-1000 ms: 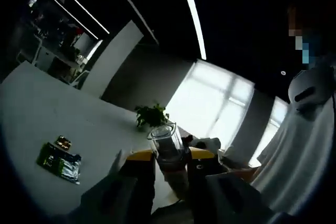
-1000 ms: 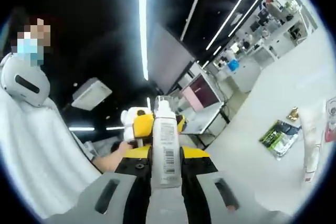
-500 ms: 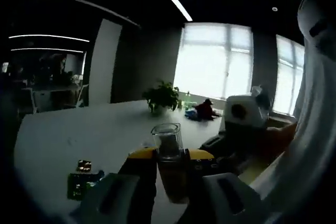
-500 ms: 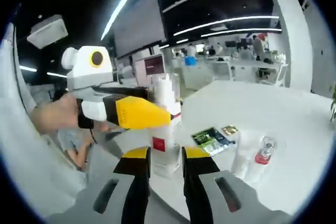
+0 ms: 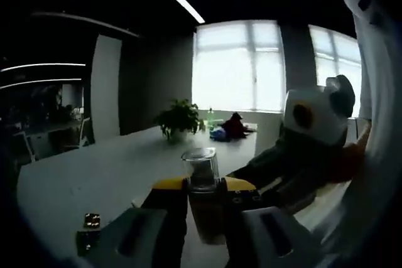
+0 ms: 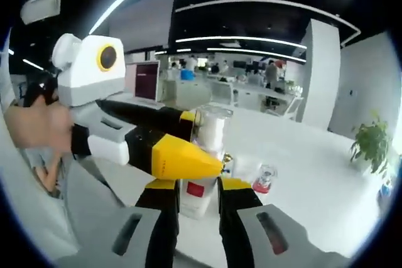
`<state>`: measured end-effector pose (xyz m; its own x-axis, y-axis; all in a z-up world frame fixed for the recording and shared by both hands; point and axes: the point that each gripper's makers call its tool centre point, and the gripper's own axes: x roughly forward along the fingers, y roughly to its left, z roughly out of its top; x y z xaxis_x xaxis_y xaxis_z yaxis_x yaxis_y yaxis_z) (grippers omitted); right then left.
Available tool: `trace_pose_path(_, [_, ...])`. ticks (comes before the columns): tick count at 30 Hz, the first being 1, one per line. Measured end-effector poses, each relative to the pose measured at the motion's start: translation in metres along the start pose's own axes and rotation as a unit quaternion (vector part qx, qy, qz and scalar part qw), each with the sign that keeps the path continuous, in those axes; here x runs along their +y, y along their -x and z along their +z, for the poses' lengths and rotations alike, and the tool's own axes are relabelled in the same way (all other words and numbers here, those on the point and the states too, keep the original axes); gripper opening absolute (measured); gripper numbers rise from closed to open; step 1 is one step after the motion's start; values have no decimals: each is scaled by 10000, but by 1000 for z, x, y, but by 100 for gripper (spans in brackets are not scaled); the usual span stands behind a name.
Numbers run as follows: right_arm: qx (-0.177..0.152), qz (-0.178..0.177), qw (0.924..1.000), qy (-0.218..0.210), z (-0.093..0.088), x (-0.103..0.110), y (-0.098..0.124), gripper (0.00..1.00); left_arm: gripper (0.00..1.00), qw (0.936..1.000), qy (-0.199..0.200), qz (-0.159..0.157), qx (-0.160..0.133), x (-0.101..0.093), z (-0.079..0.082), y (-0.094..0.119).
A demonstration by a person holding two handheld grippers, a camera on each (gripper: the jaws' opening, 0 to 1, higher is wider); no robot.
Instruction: Arrange the skincare products in the storage area until every visible bottle or jar stands upright without overlapping.
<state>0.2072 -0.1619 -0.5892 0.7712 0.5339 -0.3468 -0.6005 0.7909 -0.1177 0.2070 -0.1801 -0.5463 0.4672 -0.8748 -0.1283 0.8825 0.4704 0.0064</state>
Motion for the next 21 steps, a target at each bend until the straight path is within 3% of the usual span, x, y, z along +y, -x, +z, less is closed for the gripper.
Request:
trace_pose_path(11, [75, -365, 9989, 267, -16, -18, 7, 20, 14, 9989, -54, -452, 80, -10, -5, -16])
trace_pose_path(21, [33, -320, 9993, 199, -35, -31, 6, 19, 14, 9976, 66, -628, 292, -9, -20, -29])
